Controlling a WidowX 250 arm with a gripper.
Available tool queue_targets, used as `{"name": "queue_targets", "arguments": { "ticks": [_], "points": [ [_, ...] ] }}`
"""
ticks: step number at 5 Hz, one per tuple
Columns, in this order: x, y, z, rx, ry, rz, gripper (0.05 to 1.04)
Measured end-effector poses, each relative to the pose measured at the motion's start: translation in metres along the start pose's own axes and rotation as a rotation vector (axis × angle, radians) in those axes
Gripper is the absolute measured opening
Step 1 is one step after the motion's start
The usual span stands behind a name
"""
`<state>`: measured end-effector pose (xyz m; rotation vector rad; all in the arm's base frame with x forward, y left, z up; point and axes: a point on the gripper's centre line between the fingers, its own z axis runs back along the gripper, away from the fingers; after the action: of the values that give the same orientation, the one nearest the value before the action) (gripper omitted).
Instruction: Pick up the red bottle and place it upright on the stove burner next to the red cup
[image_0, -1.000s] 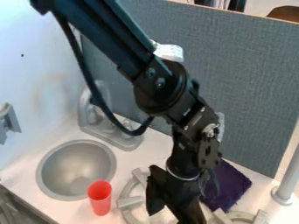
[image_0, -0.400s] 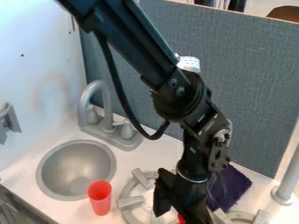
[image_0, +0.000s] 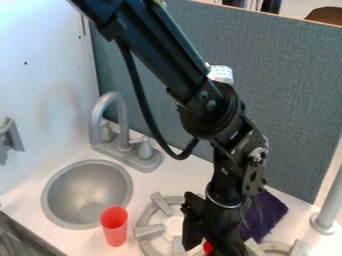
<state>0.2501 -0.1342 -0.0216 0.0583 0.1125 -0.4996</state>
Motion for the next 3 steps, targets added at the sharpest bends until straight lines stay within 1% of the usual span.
{"name": "queue_targets", "arguments": {
  "ticks": [1, 2, 3],
  "points": [
    [0.0038, -0.0021, 0.0001, -0.013, -0.024, 0.011, 0.382],
    [0.0067, -0.0058, 0.0002, -0.037, -0.042, 0.012, 0.329],
    [-0.0004, -0.0070, -0.0021, -0.044, -0.036, 0.027, 0.329]
  ]
}}
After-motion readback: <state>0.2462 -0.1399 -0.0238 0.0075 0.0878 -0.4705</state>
